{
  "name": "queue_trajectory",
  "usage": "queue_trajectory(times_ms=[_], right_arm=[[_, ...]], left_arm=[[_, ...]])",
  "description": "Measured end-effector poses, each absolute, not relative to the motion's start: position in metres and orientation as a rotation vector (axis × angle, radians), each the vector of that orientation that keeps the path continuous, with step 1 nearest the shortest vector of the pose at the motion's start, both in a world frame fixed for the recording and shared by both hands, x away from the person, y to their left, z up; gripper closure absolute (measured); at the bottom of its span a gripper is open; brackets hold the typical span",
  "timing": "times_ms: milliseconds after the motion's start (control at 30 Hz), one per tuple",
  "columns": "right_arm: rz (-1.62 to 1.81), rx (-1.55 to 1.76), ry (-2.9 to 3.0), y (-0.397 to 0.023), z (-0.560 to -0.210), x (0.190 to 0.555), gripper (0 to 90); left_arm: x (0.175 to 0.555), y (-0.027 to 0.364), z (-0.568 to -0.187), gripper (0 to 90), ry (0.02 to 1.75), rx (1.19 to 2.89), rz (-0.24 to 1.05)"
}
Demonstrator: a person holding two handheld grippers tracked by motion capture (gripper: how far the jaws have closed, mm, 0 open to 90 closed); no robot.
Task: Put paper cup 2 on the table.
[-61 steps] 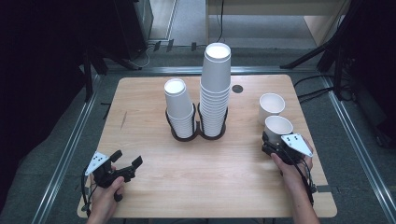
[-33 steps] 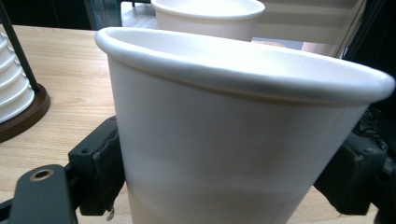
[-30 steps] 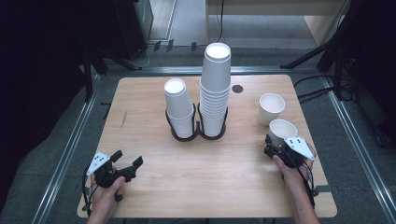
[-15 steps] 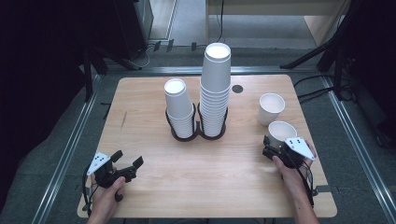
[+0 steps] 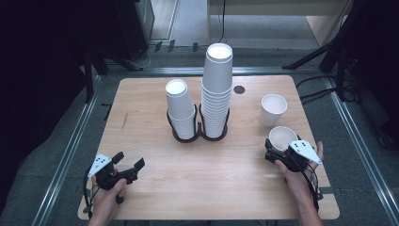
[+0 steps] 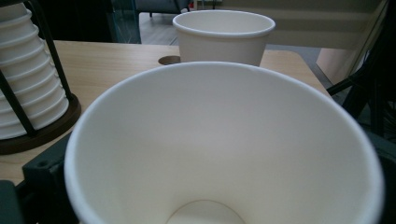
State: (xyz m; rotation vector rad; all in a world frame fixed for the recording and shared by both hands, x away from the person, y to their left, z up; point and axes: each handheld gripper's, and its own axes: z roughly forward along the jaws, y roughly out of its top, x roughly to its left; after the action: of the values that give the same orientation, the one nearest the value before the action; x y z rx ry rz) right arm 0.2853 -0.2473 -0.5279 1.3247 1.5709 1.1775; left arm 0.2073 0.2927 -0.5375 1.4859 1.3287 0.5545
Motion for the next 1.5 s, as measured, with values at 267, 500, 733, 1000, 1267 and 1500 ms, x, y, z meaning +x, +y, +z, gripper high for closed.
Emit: queue_trajectory(times_ms=[267, 500, 733, 1000, 1267, 1500], right_arm=[[1.217, 1.313, 1.573, -0.257, -0.52, 0.273, 0.0], [1.229, 1.295, 1.575, -0.265, -0.515, 0.259, 0.0], [1.234, 1.293, 1.572, -0.266, -0.513, 0.253, 0.0], [1.248, 1.257, 1.586, -0.266, -0.508, 0.243, 0.0], [1.255, 1.26, 1.574, -0.277, -0.507, 0.233, 0.0], [1.253, 1.279, 1.548, -0.293, -0.509, 0.224, 0.0]], left_arm=[[0.203, 0.29, -0.538, 1.9, 1.327, 1.518, 0.58], [0.197, 0.297, -0.536, 1.9, 1.333, 1.497, 0.586], [0.193, 0.3, -0.536, 1.9, 1.336, 1.495, 0.586], [0.186, 0.305, -0.538, 1.9, 1.341, 1.498, 0.59], [0.175, 0.317, -0.542, 1.9, 1.365, 1.482, 0.613], [0.167, 0.331, -0.546, 1.9, 1.399, 1.452, 0.628]])
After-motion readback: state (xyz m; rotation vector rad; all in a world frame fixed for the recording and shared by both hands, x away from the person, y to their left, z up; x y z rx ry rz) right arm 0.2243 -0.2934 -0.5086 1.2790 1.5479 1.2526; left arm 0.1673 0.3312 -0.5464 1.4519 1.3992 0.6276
